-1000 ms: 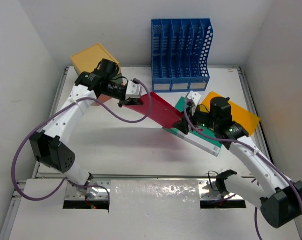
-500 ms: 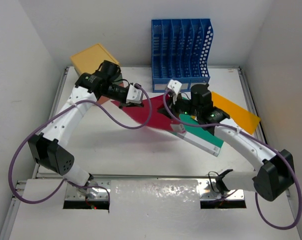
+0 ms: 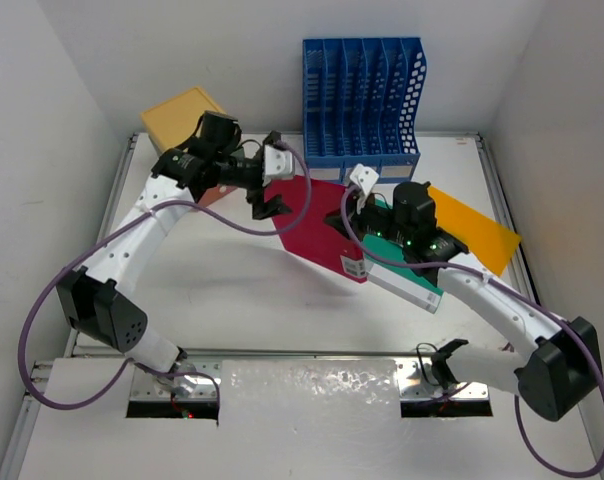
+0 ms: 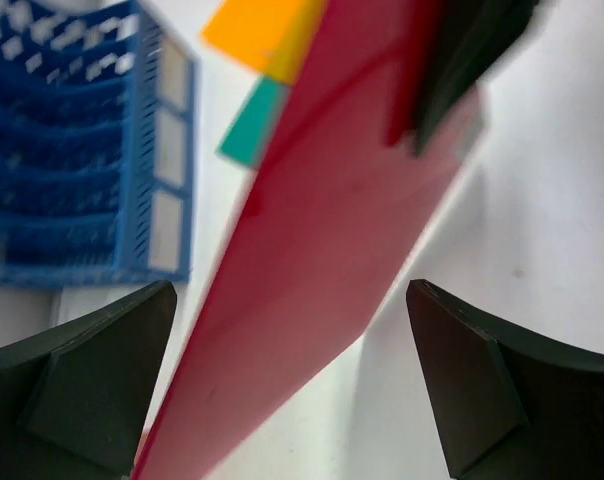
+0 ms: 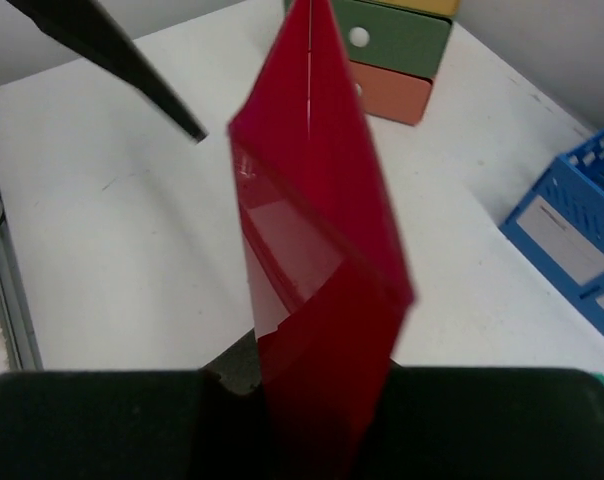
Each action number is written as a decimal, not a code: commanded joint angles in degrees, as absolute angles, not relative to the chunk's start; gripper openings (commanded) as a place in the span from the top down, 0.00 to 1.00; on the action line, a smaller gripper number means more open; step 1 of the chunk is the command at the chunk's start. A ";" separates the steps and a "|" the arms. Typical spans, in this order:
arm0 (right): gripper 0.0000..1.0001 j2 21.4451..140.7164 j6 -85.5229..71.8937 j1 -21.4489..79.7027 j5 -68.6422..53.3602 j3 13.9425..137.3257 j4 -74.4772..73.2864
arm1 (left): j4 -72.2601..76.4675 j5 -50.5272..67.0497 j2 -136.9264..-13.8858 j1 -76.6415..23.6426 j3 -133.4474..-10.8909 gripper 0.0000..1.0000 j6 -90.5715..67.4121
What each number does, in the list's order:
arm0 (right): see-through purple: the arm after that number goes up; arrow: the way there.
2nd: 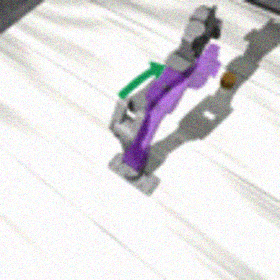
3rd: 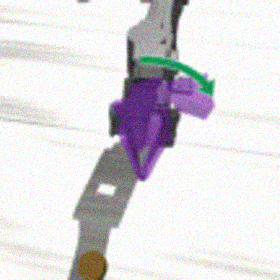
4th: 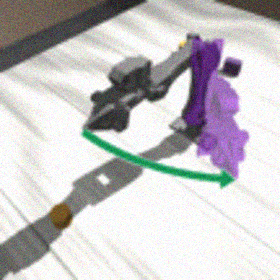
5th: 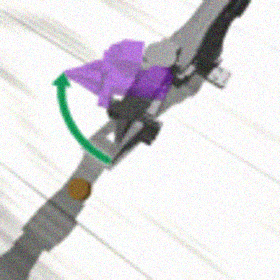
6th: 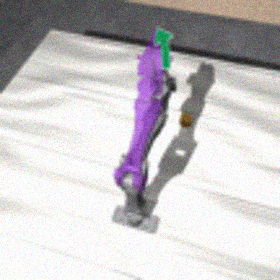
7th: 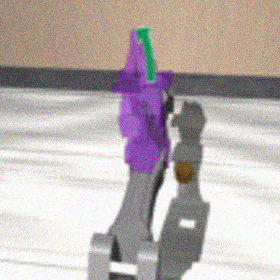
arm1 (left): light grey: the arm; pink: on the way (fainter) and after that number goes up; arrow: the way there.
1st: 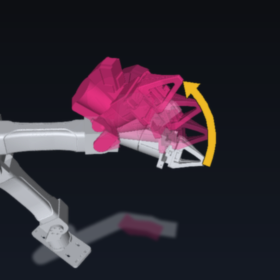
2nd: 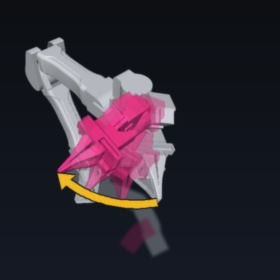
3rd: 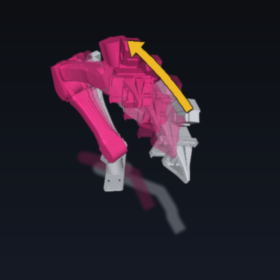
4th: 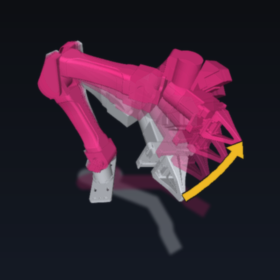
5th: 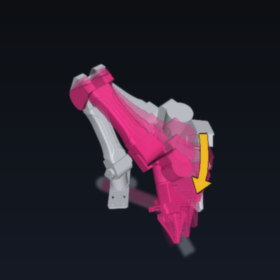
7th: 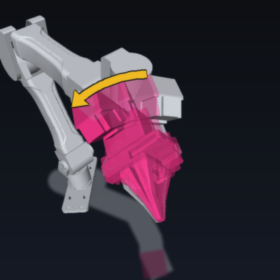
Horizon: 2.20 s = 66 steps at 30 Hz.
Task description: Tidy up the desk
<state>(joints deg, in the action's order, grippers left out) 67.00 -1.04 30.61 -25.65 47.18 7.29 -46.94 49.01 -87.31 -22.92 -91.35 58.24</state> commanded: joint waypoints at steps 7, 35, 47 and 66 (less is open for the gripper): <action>1.00 61.01 -5.27 30.24 -12.68 45.00 5.81 | -29.26 20.32 -84.55 -23.20 -96.58 0.00 25.85; 1.00 65.03 -6.86 17.67 -2.64 76.89 -18.81 | -23.12 -10.98 -72.95 -9.76 -89.30 0.00 8.52; 1.00 80.75 -2.11 13.10 5.18 99.13 -15.13 | -20.66 -11.60 -75.32 -9.67 -88.51 0.01 11.78; 1.00 97.82 -0.44 10.29 11.96 108.01 -1.32 | -20.65 -14.94 -83.41 -9.49 -92.28 0.00 13.27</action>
<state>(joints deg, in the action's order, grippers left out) 97.65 -1.13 11.16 10.61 104.18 -8.80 -22.94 -13.74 -83.37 -9.91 -89.14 13.04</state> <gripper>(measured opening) 0.119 0.996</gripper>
